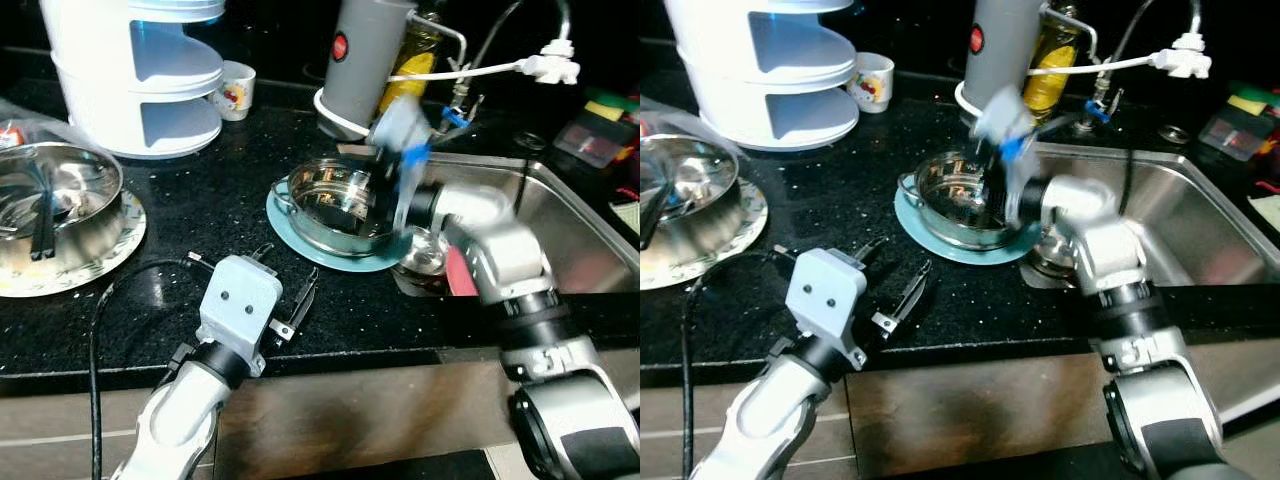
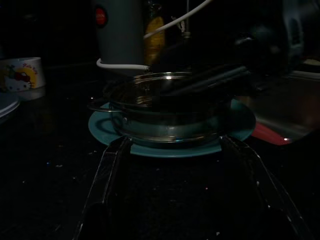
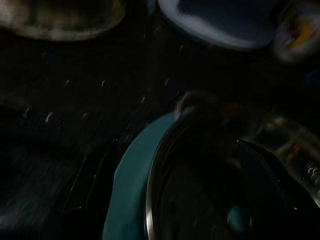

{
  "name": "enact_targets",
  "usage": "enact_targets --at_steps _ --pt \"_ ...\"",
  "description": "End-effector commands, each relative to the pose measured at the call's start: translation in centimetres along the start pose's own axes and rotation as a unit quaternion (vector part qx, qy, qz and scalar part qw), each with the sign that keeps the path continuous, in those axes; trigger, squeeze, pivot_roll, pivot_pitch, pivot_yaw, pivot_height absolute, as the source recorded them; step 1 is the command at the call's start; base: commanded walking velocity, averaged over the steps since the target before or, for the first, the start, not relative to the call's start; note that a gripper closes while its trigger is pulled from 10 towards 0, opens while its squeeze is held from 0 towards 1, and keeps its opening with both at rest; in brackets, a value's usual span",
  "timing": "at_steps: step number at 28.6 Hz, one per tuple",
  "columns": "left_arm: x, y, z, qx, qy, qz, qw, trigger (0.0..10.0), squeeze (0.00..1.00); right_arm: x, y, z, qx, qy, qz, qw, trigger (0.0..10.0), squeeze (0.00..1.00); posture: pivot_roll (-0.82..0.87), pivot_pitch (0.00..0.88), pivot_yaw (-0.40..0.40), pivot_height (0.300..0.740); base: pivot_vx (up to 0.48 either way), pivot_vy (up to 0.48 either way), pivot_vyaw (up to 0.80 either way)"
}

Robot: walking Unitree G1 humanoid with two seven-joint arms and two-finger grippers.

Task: Kitchen organization

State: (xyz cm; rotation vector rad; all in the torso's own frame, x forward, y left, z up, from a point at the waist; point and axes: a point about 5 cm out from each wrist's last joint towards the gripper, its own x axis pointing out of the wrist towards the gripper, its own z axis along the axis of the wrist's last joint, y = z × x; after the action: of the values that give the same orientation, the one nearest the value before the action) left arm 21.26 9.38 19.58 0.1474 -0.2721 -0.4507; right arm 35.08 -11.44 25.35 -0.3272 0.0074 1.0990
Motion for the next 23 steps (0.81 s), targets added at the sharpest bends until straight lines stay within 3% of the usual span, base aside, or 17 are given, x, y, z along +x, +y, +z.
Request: enact_targets --at_steps 1,6,16,19,20,23 --pt "-0.3 0.1 -0.1 -0.015 0.006 0.009 1.000 10.0 0.00 -1.1 0.6 0.2 -0.005 0.017 0.043 0.999 10.0 0.00 0.14 0.023 -0.217 0.740 0.000 0.000 0.00" --pt "-0.6 0.3 -0.1 -0.015 0.011 0.014 1.000 10.0 0.00 -2.2 1.0 0.2 -0.005 0.034 0.072 0.997 10.0 0.00 0.13 0.032 -0.215 0.740 0.000 0.000 0.00" --pt "-0.5 0.2 -0.3 -0.013 0.014 0.011 1.000 10.0 0.00 -3.6 0.9 -1.4 0.012 0.163 0.044 0.986 10.0 0.00 0.13 0.020 -0.215 0.740 0.000 0.000 0.00" --pt "-0.4 0.1 -0.3 -0.013 0.013 0.011 1.000 10.0 0.00 -3.5 0.8 -1.9 0.023 0.179 0.031 0.983 10.0 0.00 0.12 0.017 -0.217 0.740 0.000 0.000 0.00" --pt "-0.4 0.1 -0.3 -0.013 0.013 0.010 1.000 10.0 0.00 -3.4 0.8 -2.2 0.032 0.185 0.025 0.982 0.0 0.00 0.12 0.016 -0.218 0.740 0.000 0.000 0.00" --pt "-0.4 0.0 -0.3 -0.013 0.013 0.009 1.000 10.0 0.00 -3.3 0.8 -2.3 0.038 0.186 0.023 0.982 0.0 0.00 0.12 0.016 -0.219 0.740 0.000 0.000 0.00"
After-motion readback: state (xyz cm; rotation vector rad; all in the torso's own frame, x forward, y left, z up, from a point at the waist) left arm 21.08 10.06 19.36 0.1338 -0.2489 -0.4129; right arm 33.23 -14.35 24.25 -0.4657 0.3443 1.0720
